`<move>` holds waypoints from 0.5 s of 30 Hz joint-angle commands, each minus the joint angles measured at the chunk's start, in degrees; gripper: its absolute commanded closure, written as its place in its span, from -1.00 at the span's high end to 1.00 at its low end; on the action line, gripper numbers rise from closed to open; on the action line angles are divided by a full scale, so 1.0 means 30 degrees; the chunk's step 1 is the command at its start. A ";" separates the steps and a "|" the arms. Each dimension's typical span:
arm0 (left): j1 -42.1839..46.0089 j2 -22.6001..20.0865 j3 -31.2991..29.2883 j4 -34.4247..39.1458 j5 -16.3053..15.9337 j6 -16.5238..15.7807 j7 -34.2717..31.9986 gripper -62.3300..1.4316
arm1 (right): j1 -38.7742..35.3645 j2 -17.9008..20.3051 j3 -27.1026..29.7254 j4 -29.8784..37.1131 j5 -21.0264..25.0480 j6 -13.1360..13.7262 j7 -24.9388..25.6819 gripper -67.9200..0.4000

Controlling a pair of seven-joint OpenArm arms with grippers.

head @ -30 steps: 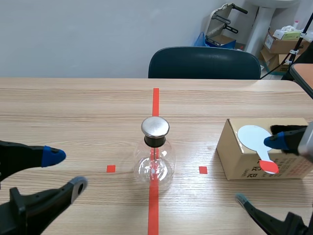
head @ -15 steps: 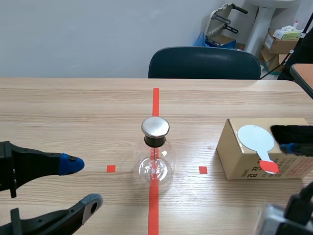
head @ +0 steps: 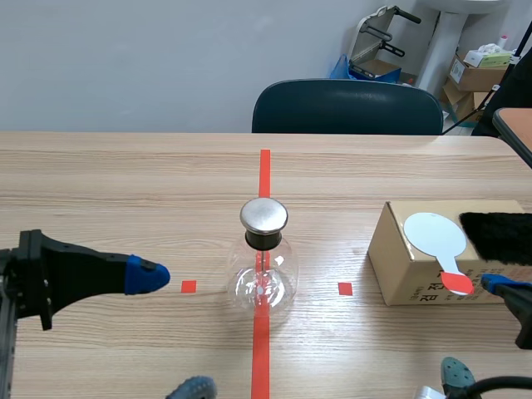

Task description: Do the electroscope experiment

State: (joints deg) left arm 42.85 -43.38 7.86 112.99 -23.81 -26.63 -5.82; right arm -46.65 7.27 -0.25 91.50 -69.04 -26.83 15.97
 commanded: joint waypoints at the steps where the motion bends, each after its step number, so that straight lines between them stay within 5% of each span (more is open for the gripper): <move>1: -0.0058 -0.0036 0.0401 0.0452 -0.0117 -0.0036 -0.0277 0.85 | 0.0299 0.0299 -0.0051 0.0087 0.0051 -0.0291 -0.0058 1.00; 15: -0.0270 -0.0211 0.0801 0.0466 0.0882 -0.0029 -0.0641 0.85 | 0.2769 0.0386 -0.0051 -0.1734 0.0007 -0.0838 -0.0270 1.00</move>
State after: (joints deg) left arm 42.78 -43.99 10.44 112.99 -20.60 -26.63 -7.11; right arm -38.83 7.46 -0.67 86.24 -69.21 -28.73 15.18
